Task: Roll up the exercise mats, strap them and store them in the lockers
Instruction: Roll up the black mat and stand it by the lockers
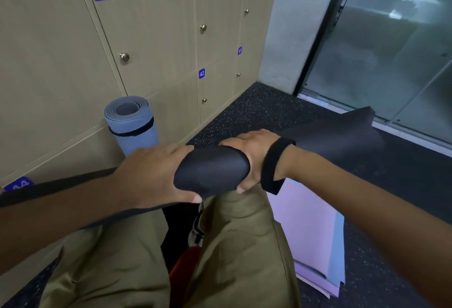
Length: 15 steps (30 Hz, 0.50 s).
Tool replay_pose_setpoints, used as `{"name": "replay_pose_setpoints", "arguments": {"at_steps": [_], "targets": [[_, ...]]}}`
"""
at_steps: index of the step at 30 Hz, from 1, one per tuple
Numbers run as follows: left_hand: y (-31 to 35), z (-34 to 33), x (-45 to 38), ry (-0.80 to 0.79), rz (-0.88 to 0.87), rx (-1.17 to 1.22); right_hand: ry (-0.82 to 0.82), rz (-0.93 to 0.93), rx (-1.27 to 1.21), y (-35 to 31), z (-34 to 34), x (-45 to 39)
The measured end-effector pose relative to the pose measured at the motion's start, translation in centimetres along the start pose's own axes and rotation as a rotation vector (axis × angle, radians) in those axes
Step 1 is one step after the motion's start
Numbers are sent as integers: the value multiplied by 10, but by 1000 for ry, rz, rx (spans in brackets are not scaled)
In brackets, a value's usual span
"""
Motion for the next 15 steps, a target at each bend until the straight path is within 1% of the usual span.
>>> {"name": "replay_pose_setpoints", "arguments": {"at_steps": [3,6,8,10,13,15], "targets": [[-4,-10,2,64,65,-195,-64,35,-102,6,8,-9],[-10,-14,-5,134,71,-183,-91,49,-167,9,10,-17],[-11,-13,-6,190,32,-135,-38,39,-142,13,10,-19],[-16,-10,-8,185,13,-24,101,18,-93,20,12,-14],[-25,0,-13,129,20,177,421,-60,-72,30,15,1],[-29,10,-18,116,38,235,643,-166,-74,34,20,12]]}}
Point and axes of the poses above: each hand's wrist, its own x-axis away from the middle knuckle, its own z-axis out of the back of the hand, y = z × x, the point moved 6 cm from there along -x, towards the middle knuckle, and after that the axes turned 13 degrees about -y, right-handed, at the moved point
